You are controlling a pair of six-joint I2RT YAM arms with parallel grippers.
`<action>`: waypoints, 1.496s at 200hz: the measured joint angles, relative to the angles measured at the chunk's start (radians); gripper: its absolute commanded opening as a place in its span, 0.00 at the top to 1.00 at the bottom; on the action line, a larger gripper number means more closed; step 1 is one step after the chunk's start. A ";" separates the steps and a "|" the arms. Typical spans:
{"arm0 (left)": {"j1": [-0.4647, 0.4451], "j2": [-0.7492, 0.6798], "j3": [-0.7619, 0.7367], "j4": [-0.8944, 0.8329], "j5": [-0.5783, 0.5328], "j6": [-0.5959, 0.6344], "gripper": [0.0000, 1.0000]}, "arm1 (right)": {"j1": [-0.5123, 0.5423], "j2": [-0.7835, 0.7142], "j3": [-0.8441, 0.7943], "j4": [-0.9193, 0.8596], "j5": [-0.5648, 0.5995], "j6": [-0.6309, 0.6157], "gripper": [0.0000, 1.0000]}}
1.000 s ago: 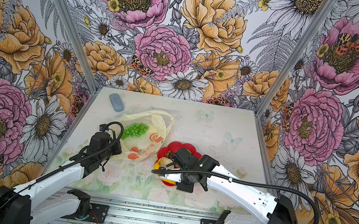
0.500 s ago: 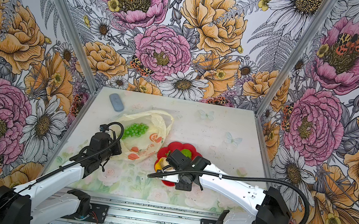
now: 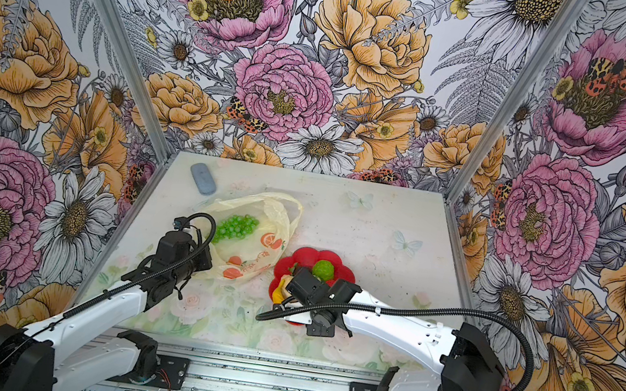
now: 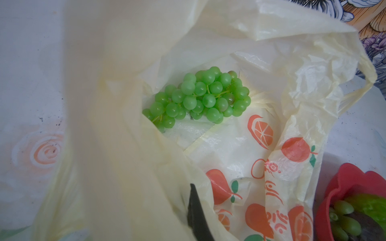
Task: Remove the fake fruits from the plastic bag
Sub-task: 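Lower the banana onto the fruits in the red plate with the right gripper, then open the right gripper and draw it back over the bag toward the grapes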
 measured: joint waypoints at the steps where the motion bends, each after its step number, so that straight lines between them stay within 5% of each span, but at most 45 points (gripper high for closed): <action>1: 0.000 0.000 0.000 0.000 0.000 0.000 1.00 | 0.000 0.001 0.000 0.001 0.002 0.000 0.82; 57: 0.000 0.000 0.000 0.000 0.000 0.000 1.00 | 0.004 0.033 0.000 0.027 0.038 0.001 0.81; 100: 0.000 0.000 0.000 0.000 0.000 0.000 1.00 | 0.007 0.041 0.000 0.037 0.053 -0.001 0.60; 135: 0.000 0.000 0.000 0.000 0.000 0.000 1.00 | 0.012 0.040 -0.016 0.040 0.056 0.001 0.52; 241: 0.000 0.000 0.000 0.000 0.000 0.000 1.00 | 0.012 0.011 -0.003 0.038 -0.020 0.071 0.39; 299: 0.000 0.000 0.000 0.000 0.000 0.000 1.00 | 0.013 -0.003 0.083 0.062 -0.092 0.124 0.44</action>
